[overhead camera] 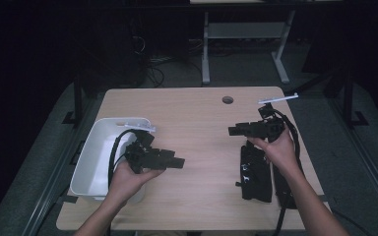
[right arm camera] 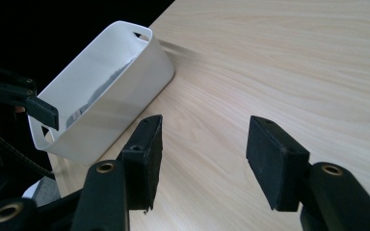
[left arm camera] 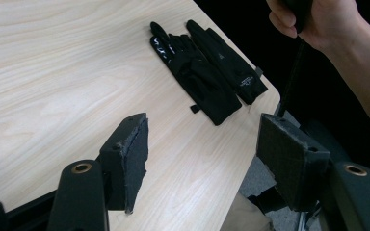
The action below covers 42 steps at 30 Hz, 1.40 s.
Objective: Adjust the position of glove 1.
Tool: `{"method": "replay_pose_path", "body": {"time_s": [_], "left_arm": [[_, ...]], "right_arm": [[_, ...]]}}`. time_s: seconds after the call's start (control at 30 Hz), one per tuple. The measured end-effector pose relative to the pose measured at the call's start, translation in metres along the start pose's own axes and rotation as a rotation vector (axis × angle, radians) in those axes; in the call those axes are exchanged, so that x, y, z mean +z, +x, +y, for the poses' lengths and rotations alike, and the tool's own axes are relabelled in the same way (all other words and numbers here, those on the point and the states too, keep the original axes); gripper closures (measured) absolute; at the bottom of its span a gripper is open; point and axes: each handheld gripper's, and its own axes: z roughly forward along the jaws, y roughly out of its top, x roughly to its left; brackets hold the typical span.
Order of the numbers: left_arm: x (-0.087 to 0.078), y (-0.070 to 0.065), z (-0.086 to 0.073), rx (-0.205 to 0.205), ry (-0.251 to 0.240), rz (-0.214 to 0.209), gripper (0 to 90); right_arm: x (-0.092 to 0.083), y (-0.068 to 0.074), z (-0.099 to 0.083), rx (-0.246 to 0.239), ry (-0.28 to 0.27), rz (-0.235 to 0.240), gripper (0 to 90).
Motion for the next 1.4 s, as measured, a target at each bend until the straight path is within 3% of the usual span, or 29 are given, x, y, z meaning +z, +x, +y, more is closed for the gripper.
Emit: {"method": "replay_pose_path", "body": {"time_s": [0.73,1.4], "left_arm": [[0.035,-0.013,0.005,0.028,0.026,-0.029,35.4],[0.072,-0.028,0.005,0.065,0.054,-0.057,35.1]], "right_arm": [[-0.031,-0.024,-0.044,0.031,-0.001,-0.06,47.2],[-0.059,-0.05,-0.1,0.079,0.003,-0.124,48.0]]}}
